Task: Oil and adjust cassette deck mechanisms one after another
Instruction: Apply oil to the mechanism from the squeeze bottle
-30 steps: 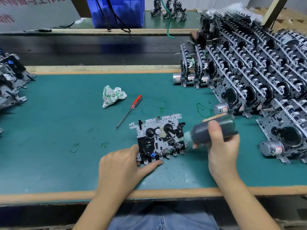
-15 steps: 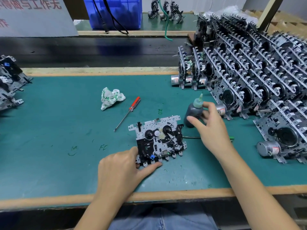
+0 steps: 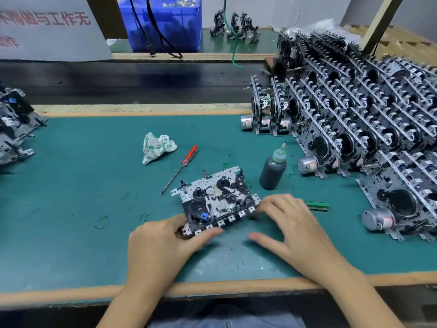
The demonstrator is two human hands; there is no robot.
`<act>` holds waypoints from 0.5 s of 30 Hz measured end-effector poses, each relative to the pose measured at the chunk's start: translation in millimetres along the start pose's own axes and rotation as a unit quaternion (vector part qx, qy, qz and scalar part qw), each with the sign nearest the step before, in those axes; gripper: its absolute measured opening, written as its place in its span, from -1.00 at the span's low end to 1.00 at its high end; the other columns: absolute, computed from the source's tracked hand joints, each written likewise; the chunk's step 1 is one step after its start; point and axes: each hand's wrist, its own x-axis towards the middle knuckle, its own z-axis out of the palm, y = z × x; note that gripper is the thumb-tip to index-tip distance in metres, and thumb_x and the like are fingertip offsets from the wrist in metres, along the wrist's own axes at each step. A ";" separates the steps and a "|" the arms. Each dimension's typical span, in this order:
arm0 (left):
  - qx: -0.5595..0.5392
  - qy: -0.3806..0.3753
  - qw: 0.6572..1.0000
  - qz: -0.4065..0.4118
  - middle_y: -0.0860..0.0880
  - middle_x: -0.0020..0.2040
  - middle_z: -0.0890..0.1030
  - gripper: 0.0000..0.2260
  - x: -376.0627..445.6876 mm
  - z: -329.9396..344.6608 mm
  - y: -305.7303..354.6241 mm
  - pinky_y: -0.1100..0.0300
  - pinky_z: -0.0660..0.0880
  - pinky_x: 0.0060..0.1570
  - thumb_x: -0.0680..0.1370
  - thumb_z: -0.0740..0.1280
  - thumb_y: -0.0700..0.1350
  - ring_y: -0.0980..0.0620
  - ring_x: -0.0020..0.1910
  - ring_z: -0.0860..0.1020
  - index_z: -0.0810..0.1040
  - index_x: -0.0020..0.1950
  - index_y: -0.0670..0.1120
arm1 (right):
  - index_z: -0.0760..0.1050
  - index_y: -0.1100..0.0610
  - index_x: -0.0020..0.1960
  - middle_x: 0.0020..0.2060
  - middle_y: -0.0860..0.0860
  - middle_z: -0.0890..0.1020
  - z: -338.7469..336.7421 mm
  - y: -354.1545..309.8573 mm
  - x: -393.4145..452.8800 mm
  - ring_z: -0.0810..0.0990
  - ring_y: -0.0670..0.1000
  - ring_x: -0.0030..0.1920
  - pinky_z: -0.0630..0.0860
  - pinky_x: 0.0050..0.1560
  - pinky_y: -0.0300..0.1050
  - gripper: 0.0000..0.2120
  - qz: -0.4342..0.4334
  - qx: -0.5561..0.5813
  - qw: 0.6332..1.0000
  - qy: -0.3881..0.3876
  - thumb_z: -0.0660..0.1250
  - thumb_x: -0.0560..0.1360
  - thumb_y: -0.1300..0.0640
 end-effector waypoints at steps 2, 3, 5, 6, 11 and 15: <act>-0.028 0.000 0.999 -0.020 -0.10 -0.55 0.30 -0.46 4.7 -6.9 0.7 0.33 0.15 -0.50 0.29 0.20 0.42 -0.10 -0.50 0.31 0.34 -0.54 -0.04 | 0.51 0.08 -0.06 -0.13 -0.09 0.55 2.2 -4.2 5.5 0.45 -0.04 -0.07 0.32 -0.03 -0.14 -0.59 0.010 0.033 0.999 0.012 0.16 0.47 -0.26; -0.039 -0.002 0.999 -0.036 -0.08 -0.46 0.34 -0.46 7.0 -10.4 0.9 0.31 0.12 -0.49 0.28 0.19 0.43 -0.11 -0.43 0.28 0.32 -0.57 -0.02 | 0.49 0.06 -0.08 -0.16 -0.12 0.54 2.6 -6.2 9.4 0.45 -0.06 -0.09 0.34 -0.04 -0.14 -0.61 0.037 0.068 0.997 0.030 0.16 0.46 -0.26; -0.044 -0.001 0.998 -0.054 -0.09 -0.41 0.30 -0.41 11.4 -17.4 1.1 0.22 0.08 -0.50 0.26 0.17 0.47 -0.07 -0.48 0.13 0.15 -0.57 -0.02 | 0.45 0.01 -0.08 -0.19 -0.21 0.50 2.3 -8.3 17.7 0.44 -0.15 -0.10 0.36 -0.04 -0.20 -0.62 0.102 0.145 0.983 0.055 0.20 0.45 -0.31; -0.037 -0.003 0.998 -0.057 -0.12 -0.45 0.22 -0.39 13.5 -20.5 1.0 0.19 0.07 -0.50 0.25 0.16 0.48 -0.05 -0.49 0.10 0.10 -0.55 -0.04 | 0.44 -0.02 -0.04 -0.18 -0.24 0.49 2.7 -8.2 21.3 0.43 -0.20 -0.09 0.35 -0.03 -0.26 -0.63 0.120 0.175 0.976 0.051 0.21 0.45 -0.32; -0.089 -0.045 0.991 -0.084 -0.01 -0.57 0.09 -0.33 21.1 -37.3 1.6 0.18 0.11 -0.49 0.21 0.12 0.50 0.04 -0.50 0.08 0.37 -0.59 -0.14 | 0.47 0.04 -0.04 -0.19 -0.13 0.48 -1.9 -16.4 31.9 0.43 -0.15 -0.09 0.32 -0.07 -0.26 -0.66 0.057 0.225 0.972 0.018 0.15 0.49 -0.22; -0.246 -0.083 0.955 -0.143 -0.03 -0.68 0.17 -0.33 21.4 -54.8 -1.2 0.24 0.20 -0.54 0.25 0.15 0.47 0.04 -0.63 0.12 0.17 -0.65 -0.11 | 0.42 -0.01 -0.36 -0.39 -0.13 0.48 -11.5 -25.3 25.9 0.45 -0.11 -0.26 0.35 -0.15 -0.26 -0.65 -0.006 0.258 0.963 0.074 0.17 0.53 -0.13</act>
